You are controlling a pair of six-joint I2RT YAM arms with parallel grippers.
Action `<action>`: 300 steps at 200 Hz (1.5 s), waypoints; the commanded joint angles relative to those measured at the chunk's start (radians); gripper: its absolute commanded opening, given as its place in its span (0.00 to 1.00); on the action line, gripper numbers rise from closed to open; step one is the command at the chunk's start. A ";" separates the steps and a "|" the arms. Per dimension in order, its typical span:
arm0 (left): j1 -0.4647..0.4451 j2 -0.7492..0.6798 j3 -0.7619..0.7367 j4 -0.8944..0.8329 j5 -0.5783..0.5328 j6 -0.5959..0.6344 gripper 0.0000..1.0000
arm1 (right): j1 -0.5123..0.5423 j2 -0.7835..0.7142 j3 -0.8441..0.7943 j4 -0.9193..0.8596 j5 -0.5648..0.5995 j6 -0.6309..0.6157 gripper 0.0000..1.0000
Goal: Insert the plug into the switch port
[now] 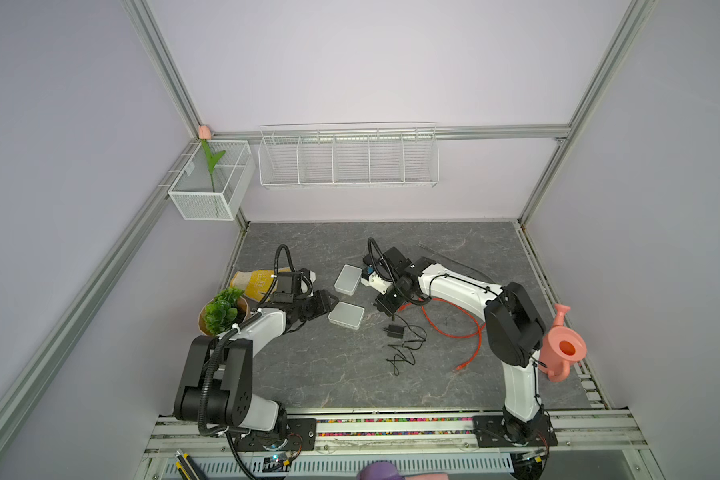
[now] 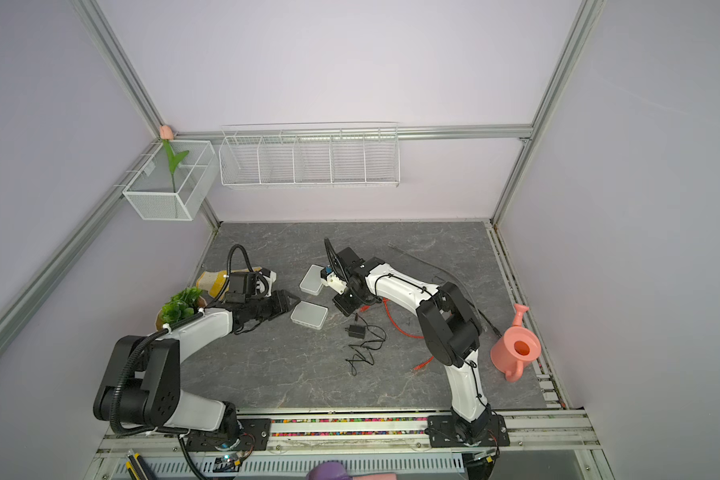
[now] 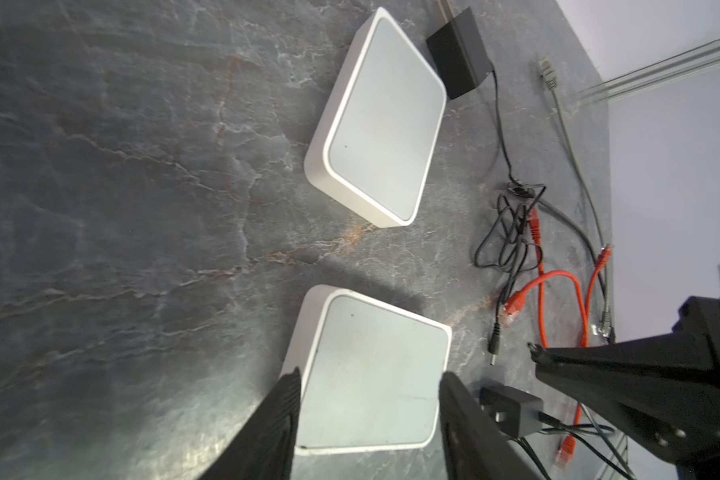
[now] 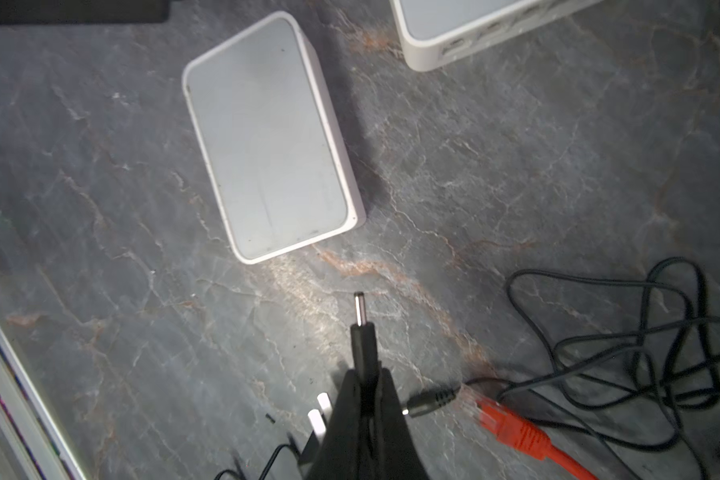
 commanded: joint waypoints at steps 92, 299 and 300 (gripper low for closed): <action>0.007 0.110 0.066 -0.018 0.012 0.034 0.57 | 0.091 -0.045 -0.069 0.101 0.007 -0.045 0.82; 0.098 -0.263 -0.123 0.024 -0.015 -0.105 0.57 | 0.196 0.412 0.500 -0.271 0.140 -0.214 0.67; 0.099 -0.263 -0.125 0.024 -0.014 -0.106 0.57 | 0.195 0.412 0.500 -0.271 0.141 -0.214 0.65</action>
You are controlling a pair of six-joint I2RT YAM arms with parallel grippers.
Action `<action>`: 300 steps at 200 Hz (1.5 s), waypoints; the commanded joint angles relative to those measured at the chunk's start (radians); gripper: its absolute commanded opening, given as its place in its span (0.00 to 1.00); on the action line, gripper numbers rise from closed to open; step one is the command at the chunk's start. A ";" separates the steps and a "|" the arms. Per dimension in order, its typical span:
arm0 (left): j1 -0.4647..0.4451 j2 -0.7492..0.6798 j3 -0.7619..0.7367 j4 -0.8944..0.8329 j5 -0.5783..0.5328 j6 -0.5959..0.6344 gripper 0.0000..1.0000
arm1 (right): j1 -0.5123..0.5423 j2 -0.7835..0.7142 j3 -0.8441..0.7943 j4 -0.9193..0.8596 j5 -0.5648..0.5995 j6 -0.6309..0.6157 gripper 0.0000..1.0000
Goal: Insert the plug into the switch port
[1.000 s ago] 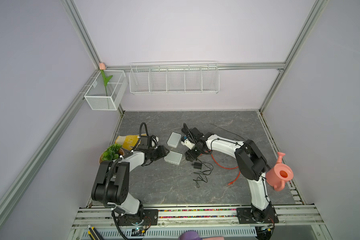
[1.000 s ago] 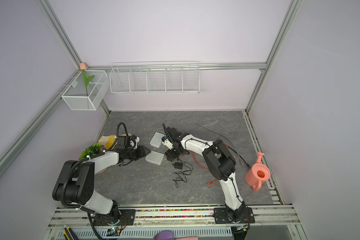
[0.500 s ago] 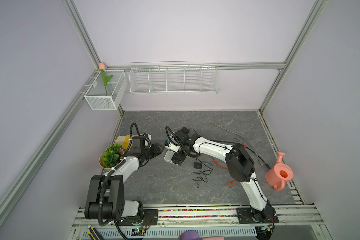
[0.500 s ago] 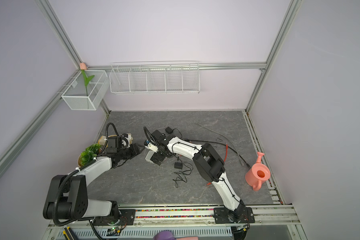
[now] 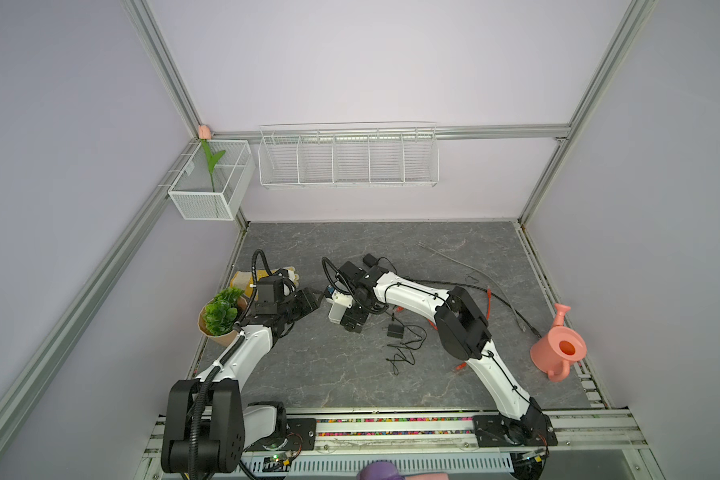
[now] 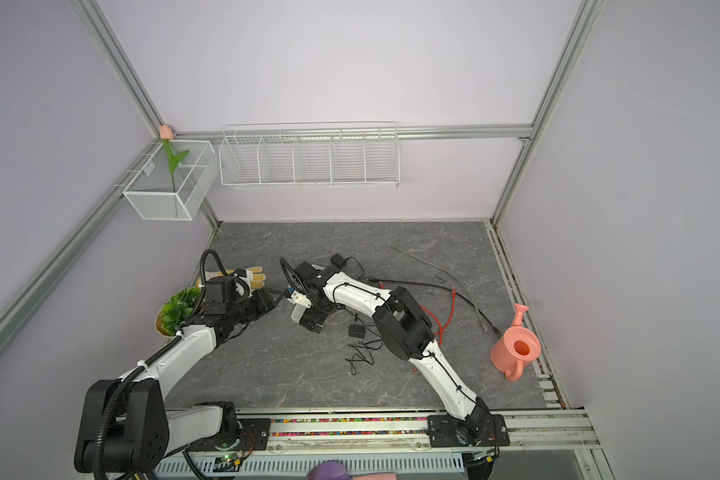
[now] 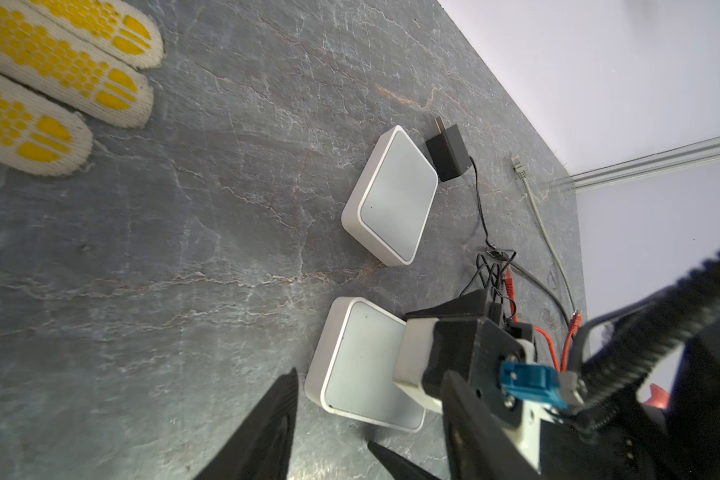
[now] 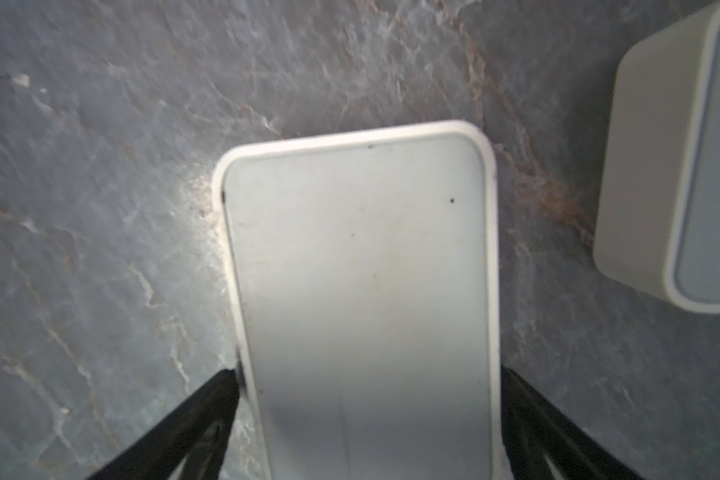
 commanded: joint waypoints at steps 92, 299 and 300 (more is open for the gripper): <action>-0.014 -0.051 -0.002 0.061 0.257 -0.057 1.00 | 0.047 -0.471 -0.377 0.198 0.231 -0.045 0.24; -0.275 -0.317 -0.085 0.337 0.140 -0.376 0.91 | 0.050 -0.710 -0.501 0.388 0.065 0.168 0.24; -0.276 -0.317 -0.086 0.339 0.140 -0.377 0.90 | 0.050 -0.711 -0.504 0.391 0.066 0.169 0.24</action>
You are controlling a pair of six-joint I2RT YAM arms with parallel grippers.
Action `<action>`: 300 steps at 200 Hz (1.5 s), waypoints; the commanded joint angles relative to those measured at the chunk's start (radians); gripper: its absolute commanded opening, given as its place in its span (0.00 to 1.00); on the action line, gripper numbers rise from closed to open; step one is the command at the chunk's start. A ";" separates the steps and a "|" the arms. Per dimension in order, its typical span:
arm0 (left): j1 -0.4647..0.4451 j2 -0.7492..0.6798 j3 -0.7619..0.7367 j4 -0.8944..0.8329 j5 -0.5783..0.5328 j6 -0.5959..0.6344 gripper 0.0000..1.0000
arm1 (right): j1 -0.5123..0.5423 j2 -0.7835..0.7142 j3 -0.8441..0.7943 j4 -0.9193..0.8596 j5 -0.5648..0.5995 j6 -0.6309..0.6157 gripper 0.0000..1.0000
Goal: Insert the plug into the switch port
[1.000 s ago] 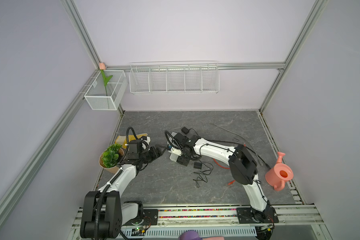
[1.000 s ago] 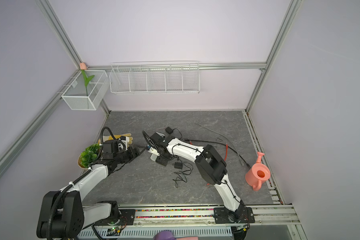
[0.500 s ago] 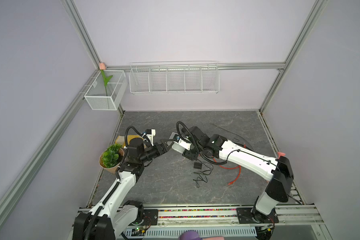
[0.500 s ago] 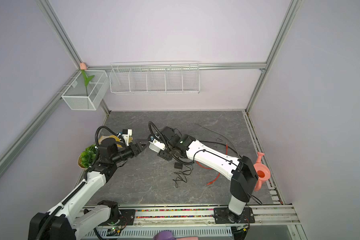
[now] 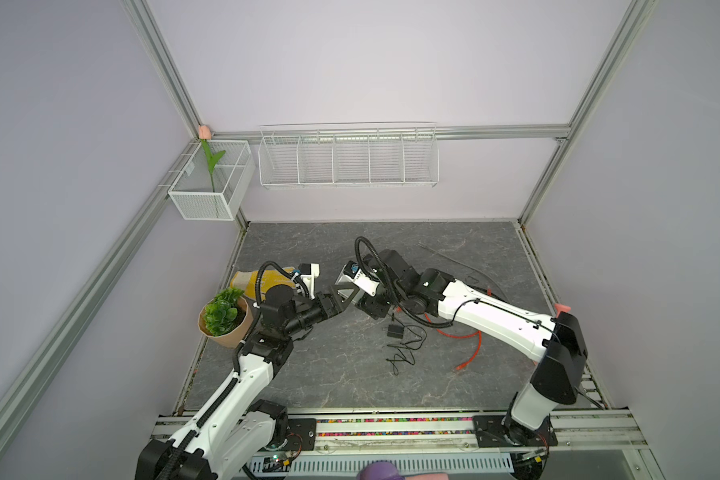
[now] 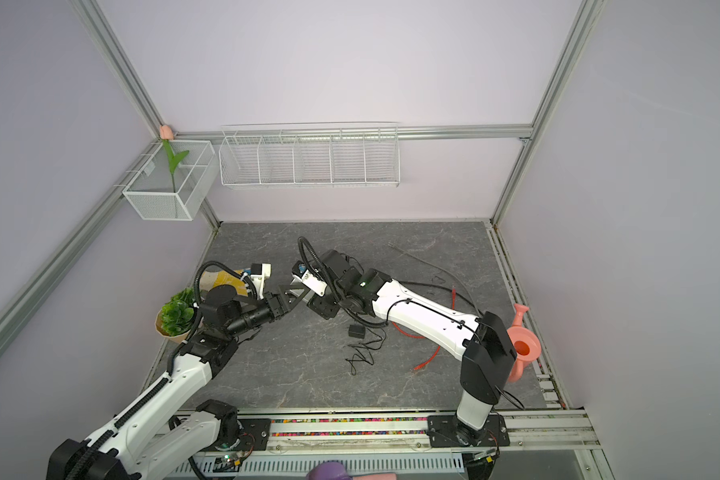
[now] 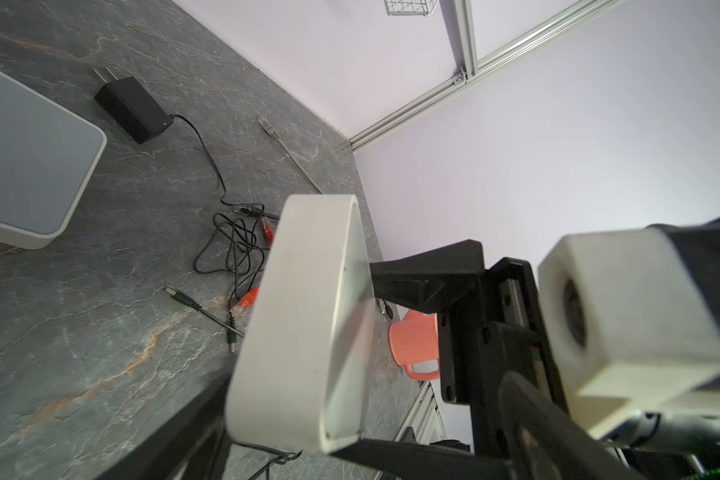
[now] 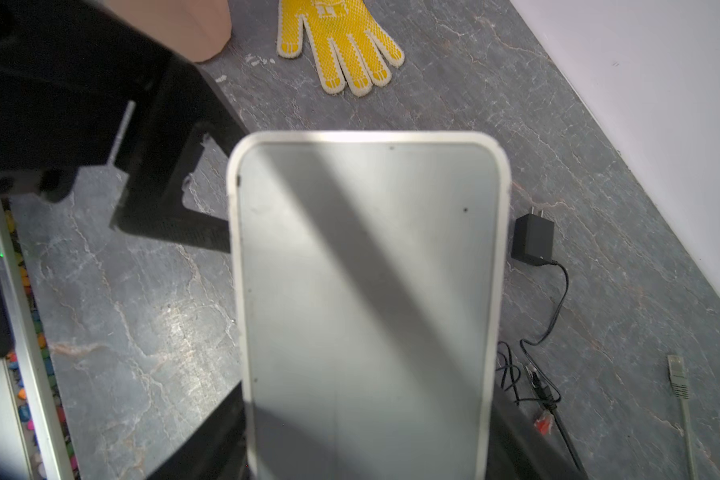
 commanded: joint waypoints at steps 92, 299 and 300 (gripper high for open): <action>-0.009 0.063 -0.014 0.142 -0.102 -0.054 0.58 | 0.015 -0.070 -0.077 0.198 -0.040 0.150 0.26; 0.304 -0.057 -0.004 0.046 -0.055 -0.040 0.00 | -0.186 -0.012 -0.009 -0.161 -0.014 0.066 0.57; 0.305 -0.058 -0.005 0.046 -0.055 -0.040 0.00 | -0.188 -0.008 -0.008 -0.163 -0.015 0.064 0.57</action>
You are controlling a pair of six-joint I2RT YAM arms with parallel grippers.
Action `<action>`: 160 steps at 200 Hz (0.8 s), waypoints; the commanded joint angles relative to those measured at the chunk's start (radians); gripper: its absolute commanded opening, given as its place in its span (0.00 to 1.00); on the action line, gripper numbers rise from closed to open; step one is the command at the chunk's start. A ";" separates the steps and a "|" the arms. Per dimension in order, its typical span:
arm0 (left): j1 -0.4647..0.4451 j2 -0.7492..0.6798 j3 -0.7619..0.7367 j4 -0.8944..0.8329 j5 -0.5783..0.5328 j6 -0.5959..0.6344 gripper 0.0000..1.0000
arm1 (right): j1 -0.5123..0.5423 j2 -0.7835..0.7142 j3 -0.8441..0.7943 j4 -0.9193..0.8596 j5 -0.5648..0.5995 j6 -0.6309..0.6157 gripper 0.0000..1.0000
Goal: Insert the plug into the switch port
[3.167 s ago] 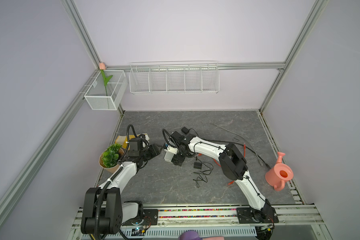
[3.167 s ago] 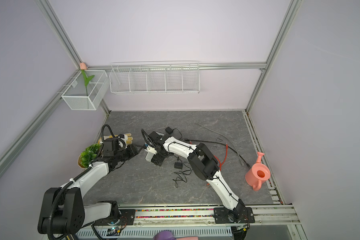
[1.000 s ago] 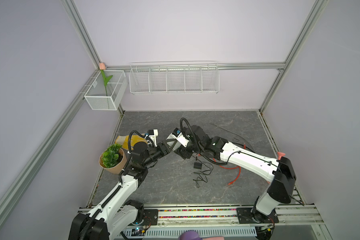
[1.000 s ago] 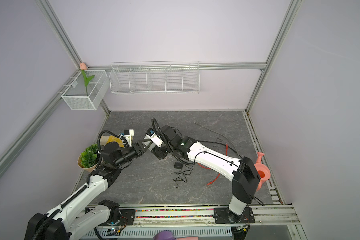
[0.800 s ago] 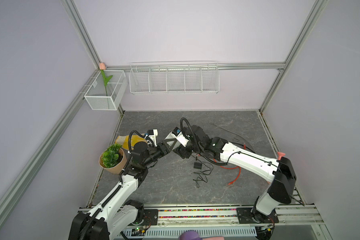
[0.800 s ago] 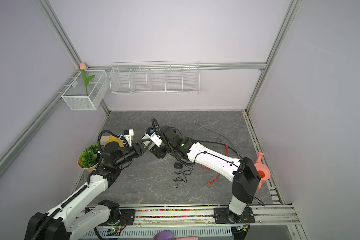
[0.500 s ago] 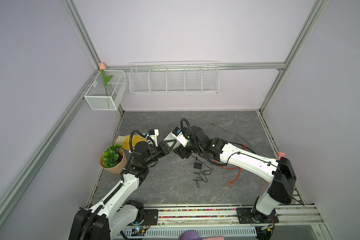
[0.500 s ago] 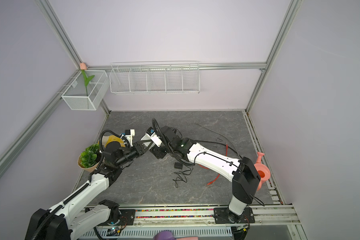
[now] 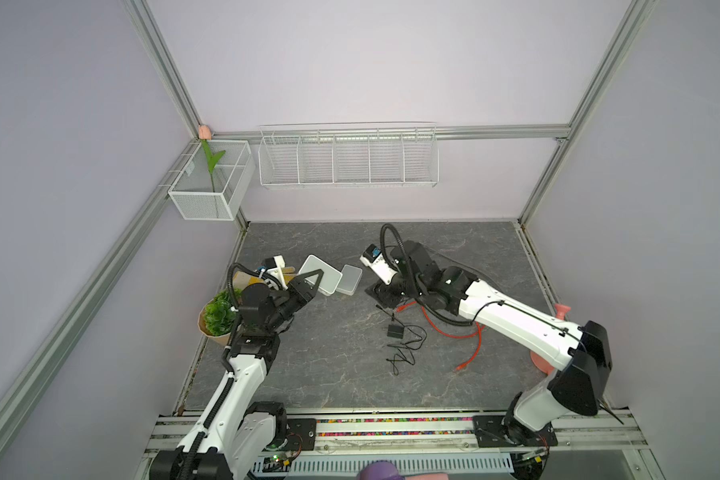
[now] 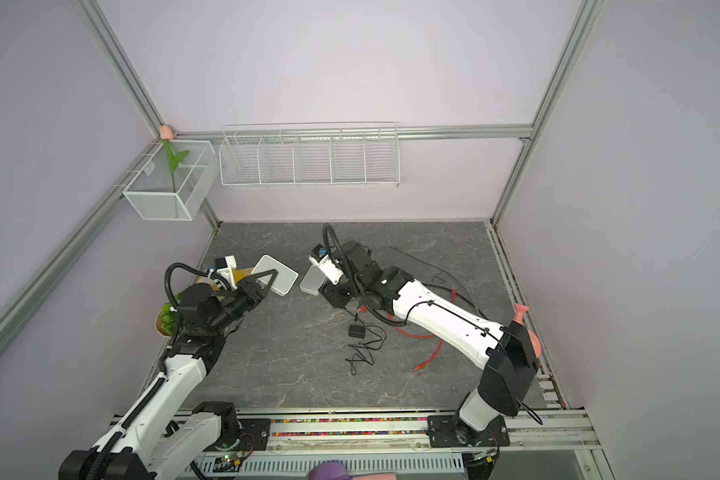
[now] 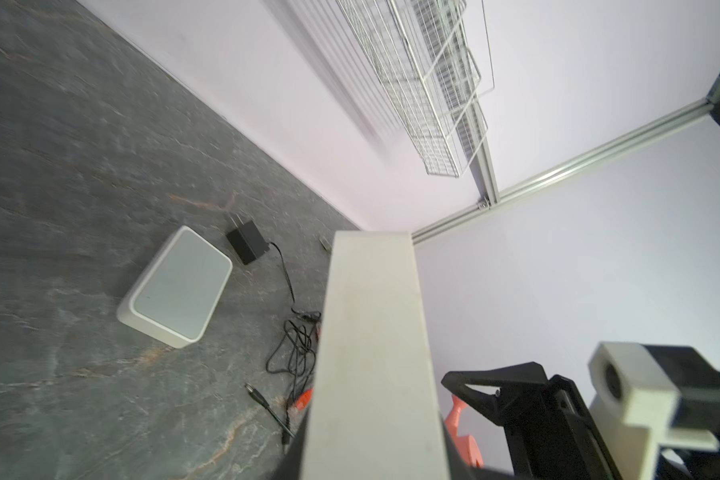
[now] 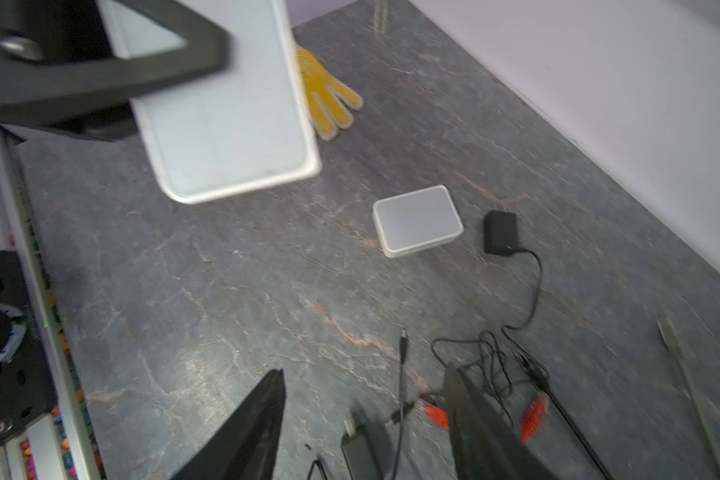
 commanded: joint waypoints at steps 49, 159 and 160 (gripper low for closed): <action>0.081 -0.065 -0.026 -0.040 0.032 -0.013 0.00 | -0.085 0.405 0.198 -0.317 -0.009 -0.069 0.34; 0.110 -0.064 -0.040 -0.041 0.056 -0.010 0.00 | -0.073 0.633 0.376 -0.398 -0.033 -0.084 0.27; 0.110 -0.064 -0.040 -0.041 0.056 -0.010 0.00 | -0.073 0.632 0.375 -0.398 -0.033 -0.084 0.27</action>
